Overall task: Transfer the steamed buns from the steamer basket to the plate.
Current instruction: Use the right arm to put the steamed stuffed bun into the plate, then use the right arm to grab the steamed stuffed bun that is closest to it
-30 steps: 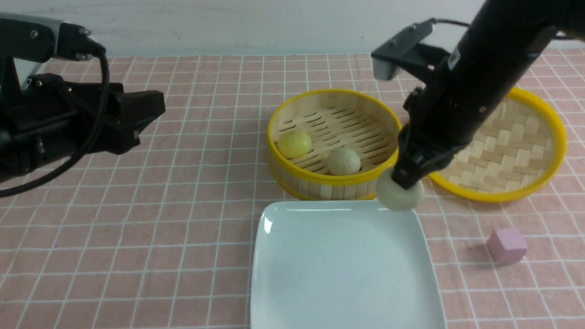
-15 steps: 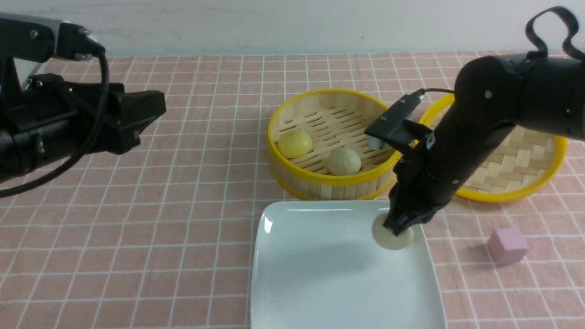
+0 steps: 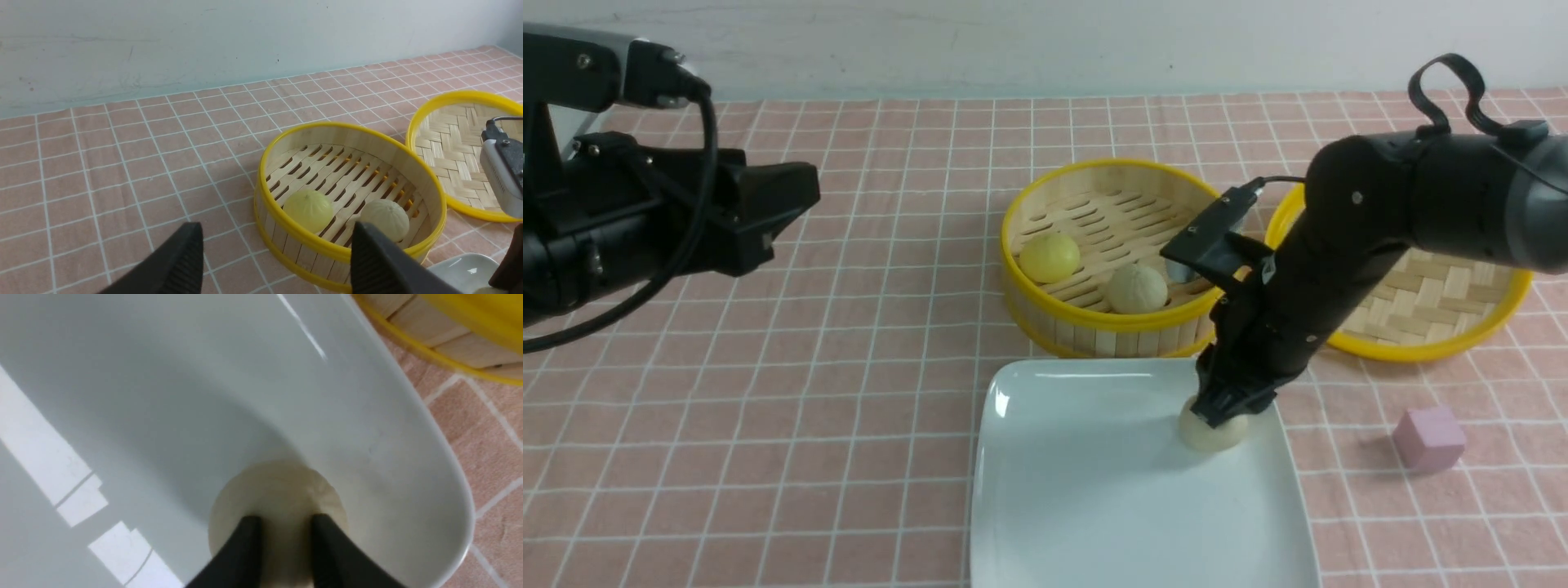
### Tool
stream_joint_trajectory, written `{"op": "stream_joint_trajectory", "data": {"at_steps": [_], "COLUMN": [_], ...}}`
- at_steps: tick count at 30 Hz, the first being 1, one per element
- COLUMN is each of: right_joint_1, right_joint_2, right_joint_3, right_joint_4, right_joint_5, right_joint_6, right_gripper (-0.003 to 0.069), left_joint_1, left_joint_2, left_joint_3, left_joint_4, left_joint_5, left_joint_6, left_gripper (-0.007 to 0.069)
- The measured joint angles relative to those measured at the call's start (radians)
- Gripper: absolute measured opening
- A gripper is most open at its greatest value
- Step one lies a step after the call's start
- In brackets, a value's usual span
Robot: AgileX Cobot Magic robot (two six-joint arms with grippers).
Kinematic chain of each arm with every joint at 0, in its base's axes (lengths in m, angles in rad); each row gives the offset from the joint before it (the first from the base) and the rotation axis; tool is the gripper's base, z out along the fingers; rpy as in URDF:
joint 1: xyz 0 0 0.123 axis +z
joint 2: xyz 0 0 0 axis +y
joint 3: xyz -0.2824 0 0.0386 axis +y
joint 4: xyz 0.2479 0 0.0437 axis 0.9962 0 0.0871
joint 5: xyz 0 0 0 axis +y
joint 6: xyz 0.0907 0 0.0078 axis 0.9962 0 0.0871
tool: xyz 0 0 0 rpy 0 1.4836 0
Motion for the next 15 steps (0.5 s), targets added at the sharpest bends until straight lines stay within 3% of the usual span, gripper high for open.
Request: {"op": "stream_joint_trajectory", "data": {"at_steps": [3,7,11,15], "right_joint_1": [0.000,0.000,0.000,0.000], "right_joint_2": [-0.046,-0.139,-0.234,-0.377], "right_joint_3": [0.000,0.000,0.000,0.000], "right_joint_4": [-0.016,-0.062,-0.098,-0.164], "right_joint_5": [-0.045,-0.112,-0.147,-0.169], "right_joint_6": [0.029,0.078,0.121,0.201], "right_gripper": [0.0522,0.0643,0.0638,0.0561], "left_joint_1": [0.000,0.000,0.000,0.000], "left_joint_2": [0.000,0.000,0.000,0.000], "left_joint_3": [0.000,0.000,0.000,0.000], "left_joint_4": [0.000,-0.001,-0.002,-0.003], "left_joint_5": [0.000,0.000,0.000,0.000], "left_joint_6": [0.000,0.000,0.000,0.000], "left_gripper": [0.0489,0.0489,0.0489,0.0489]}}
